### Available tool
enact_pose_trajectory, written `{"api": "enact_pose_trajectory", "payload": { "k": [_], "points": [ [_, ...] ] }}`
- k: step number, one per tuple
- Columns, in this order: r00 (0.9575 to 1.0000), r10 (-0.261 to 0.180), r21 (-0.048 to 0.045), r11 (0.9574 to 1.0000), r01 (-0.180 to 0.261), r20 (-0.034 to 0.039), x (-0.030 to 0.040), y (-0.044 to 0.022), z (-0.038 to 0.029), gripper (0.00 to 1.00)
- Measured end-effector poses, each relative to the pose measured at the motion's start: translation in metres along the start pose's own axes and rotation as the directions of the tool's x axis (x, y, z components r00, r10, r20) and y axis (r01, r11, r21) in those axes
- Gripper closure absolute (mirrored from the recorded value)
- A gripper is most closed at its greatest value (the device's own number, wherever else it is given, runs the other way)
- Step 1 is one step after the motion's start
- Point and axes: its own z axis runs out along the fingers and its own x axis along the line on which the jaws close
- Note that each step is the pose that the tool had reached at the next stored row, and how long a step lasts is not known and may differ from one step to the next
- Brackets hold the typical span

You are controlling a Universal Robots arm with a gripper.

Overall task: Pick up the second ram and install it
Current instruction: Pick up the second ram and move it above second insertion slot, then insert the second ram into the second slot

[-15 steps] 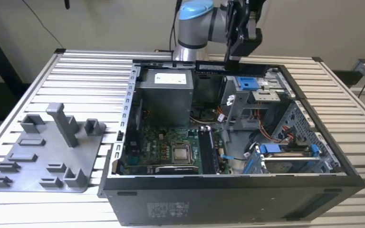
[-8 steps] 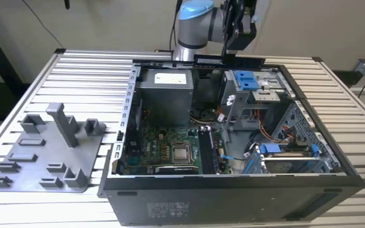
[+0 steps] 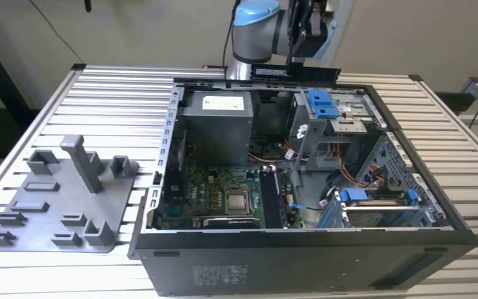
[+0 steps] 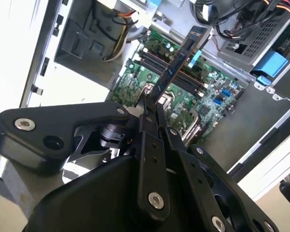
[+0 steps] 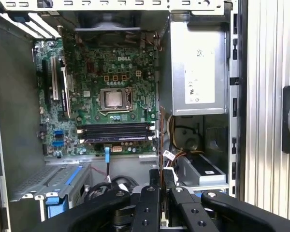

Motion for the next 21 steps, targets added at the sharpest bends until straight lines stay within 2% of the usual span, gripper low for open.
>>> {"api": "enact_pose_trajectory", "payload": {
  "k": [16,21],
  "points": [
    [1.0,0.0,0.0,1.0,0.0,0.0002,-0.0013,0.0001,0.0002,0.86],
    [0.9993,0.038,0.0025,0.9993,-0.038,-0.0006,-0.0013,0.0001,0.0006,0.86]
  ]
}}
